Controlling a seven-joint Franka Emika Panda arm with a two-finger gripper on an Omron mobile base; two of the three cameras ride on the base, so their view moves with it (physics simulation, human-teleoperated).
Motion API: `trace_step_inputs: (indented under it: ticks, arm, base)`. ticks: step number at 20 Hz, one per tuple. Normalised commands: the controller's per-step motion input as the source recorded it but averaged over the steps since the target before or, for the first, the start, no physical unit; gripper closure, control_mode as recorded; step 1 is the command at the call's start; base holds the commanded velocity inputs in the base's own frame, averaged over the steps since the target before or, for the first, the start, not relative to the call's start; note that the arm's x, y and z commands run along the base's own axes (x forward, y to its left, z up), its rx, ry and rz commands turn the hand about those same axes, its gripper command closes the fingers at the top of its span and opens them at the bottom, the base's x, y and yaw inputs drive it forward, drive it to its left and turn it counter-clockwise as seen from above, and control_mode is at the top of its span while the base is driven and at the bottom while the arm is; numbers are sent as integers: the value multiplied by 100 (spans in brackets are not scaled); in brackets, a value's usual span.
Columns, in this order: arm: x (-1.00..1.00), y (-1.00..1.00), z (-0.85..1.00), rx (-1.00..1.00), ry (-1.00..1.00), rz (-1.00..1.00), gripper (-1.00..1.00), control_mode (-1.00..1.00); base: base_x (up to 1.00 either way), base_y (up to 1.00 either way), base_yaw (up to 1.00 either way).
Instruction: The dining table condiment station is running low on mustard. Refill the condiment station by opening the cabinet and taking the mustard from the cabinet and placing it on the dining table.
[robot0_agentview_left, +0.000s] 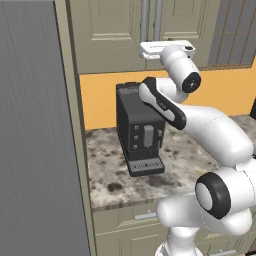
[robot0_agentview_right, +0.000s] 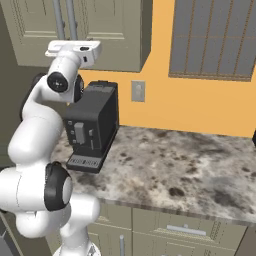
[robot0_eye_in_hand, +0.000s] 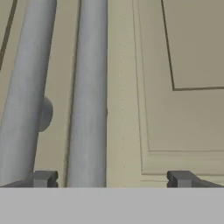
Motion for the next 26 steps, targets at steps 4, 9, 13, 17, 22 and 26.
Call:
trace_step_inputs:
  ticks: [4, 9, 13, 17, 22, 26]
  arm:
    - [31, 19, 4, 0, 1, -6, -100, -100]
    - [29, 28, 0, 0, 2, -7, -100, -100]
    - [30, 36, 0, 0, 5, -9, 100, -100]
    - [39, 16, 0, 0, 6, -6, 100, -100]
    - [13, 18, 0, -1, 7, 0, 100, -100]
    - [0, 40, 0, -6, 0, 0, 100, -100]
  base:
    - [0, 0, 0]
    - [0, 0, 0]
    - [0, 0, 0]
    - [0, 0, 0]
    - [0, 0, 0]
    - [0, 0, 0]
